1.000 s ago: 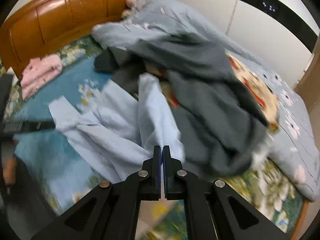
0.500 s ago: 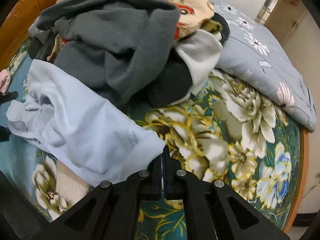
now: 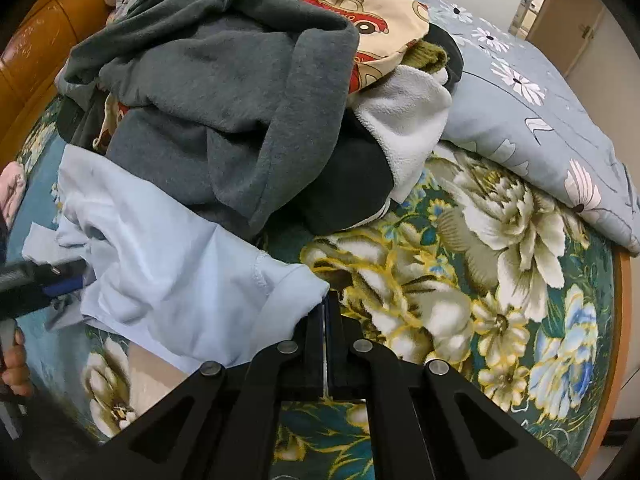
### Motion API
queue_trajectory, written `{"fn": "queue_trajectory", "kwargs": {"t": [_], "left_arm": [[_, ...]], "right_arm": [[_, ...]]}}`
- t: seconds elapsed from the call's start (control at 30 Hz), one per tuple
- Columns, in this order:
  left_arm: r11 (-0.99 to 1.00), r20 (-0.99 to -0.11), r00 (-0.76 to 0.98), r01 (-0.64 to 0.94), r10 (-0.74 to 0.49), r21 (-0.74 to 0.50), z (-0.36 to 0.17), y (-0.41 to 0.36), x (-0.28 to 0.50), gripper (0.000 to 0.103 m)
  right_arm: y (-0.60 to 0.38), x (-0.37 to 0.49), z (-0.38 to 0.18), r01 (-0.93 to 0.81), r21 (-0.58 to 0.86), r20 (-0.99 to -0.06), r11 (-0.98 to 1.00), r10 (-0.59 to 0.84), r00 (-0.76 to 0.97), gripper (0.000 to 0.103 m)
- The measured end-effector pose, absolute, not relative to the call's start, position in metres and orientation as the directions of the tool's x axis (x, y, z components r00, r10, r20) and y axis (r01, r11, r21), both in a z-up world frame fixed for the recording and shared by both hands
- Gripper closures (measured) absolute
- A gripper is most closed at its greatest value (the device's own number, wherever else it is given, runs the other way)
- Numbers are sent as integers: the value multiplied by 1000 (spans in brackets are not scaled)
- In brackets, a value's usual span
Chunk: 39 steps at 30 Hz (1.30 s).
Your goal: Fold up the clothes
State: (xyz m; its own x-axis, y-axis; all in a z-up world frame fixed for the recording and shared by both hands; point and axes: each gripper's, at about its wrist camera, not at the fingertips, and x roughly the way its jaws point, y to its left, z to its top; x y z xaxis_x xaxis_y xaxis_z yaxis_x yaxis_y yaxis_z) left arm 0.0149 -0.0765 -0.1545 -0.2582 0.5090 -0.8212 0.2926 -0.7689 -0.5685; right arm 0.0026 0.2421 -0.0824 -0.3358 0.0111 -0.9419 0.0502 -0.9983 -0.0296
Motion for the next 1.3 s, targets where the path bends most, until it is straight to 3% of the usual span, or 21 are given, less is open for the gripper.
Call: {"fn": "queue_trajectory", "kwargs": {"t": [0.07, 0.2, 0.43, 0.57, 0.73, 0.8, 0.83, 0.9, 0.93, 1.03, 1.23, 1.27, 1.3], "left_arm": [[-769, -829, -262, 312, 495, -558, -155, -77, 15, 96], [-765, -800, -365, 278, 476, -581, -131, -87, 21, 103], [-741, -749, -450, 243, 486, -626, -91, -109, 24, 103], [-748, -776, -391, 262, 495, -609, -110, -99, 33, 96], [-783, -808, -303, 234, 505, -577, -129, -75, 31, 66], [-802, -822, -275, 215, 498, -558, -133, -66, 27, 47], [-803, -824, -270, 218, 497, -555, -136, -65, 24, 46], [-755, -803, -269, 279, 533, -594, -148, -73, 21, 45], [-719, -785, -271, 316, 557, -619, -153, -78, 21, 45], [-600, -722, -315, 407, 616, -689, -164, -97, 24, 44], [-661, -758, -293, 372, 583, -652, -157, -90, 15, 46], [-672, -764, -292, 363, 576, -646, -155, -89, 14, 47], [-680, -768, -292, 356, 570, -641, -153, -88, 13, 53]], "right_arm": [[240, 2, -78, 57, -25, -939, -998, 4, -344, 103], [233, 0, -60, 89, 5, -923, -996, -38, -384, 103], [206, -15, 9, 175, 21, -828, -984, -116, -549, 103], [201, -18, 6, 206, -3, -830, -979, -113, -547, 103], [221, -7, -38, 178, 74, -900, -981, -142, -413, 103], [240, 0, -65, 107, 153, -927, -982, -180, -328, 97], [252, 4, -79, 54, 207, -931, -977, -214, -295, 92], [275, 13, -108, -62, 328, -923, -943, -307, -231, 61], [289, 17, -127, -145, 435, -892, -888, -404, -204, 58], [315, 24, -166, -317, 546, -838, -775, -502, -215, 58], [333, 19, -201, -474, 625, -777, -620, -553, -300, 58], [333, 19, -203, -483, 624, -777, -614, -552, -301, 61], [333, 19, -204, -489, 622, -778, -611, -551, -301, 76]]}}
